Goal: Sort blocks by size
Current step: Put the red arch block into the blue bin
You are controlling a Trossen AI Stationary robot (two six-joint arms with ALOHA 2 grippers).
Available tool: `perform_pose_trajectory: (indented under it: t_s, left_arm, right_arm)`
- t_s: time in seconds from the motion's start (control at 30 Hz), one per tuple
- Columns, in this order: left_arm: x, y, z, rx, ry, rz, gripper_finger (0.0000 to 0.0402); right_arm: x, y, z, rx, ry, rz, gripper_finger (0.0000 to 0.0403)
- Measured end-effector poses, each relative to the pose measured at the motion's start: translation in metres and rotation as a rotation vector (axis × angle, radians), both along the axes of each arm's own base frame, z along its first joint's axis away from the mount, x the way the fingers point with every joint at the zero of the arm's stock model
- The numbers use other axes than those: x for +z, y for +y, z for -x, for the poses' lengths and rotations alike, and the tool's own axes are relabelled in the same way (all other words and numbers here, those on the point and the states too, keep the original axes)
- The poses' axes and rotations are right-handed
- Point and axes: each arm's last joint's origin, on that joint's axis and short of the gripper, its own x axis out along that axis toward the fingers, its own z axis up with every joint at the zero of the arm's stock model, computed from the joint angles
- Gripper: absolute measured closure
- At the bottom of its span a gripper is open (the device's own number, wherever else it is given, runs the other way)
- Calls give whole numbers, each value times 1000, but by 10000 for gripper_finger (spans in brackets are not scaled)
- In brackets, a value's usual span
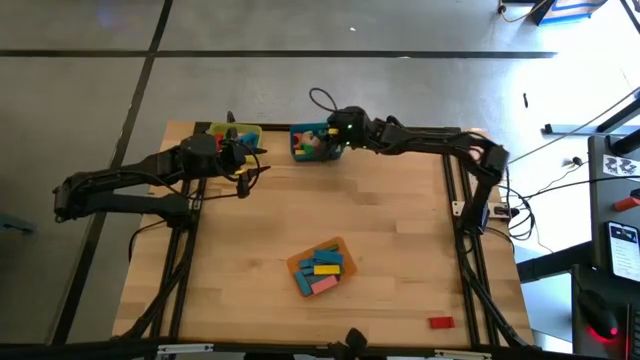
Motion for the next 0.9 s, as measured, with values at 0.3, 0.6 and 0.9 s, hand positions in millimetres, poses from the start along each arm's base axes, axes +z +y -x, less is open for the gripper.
perform_pose_trajectory:
  t_s: [0.3,0.6,0.9]
  left_arm:
    - [0,0,0,0,0,0,205]
    - [0,0,0,0,0,0,205]
    - [0,0,0,1,-2,2,205]
  right_arm:
    - [55,52,34,97,109,-33,208]
    - [67,137,57,216,294,-163,207]
    - [57,202,79,270,518,-302,207]
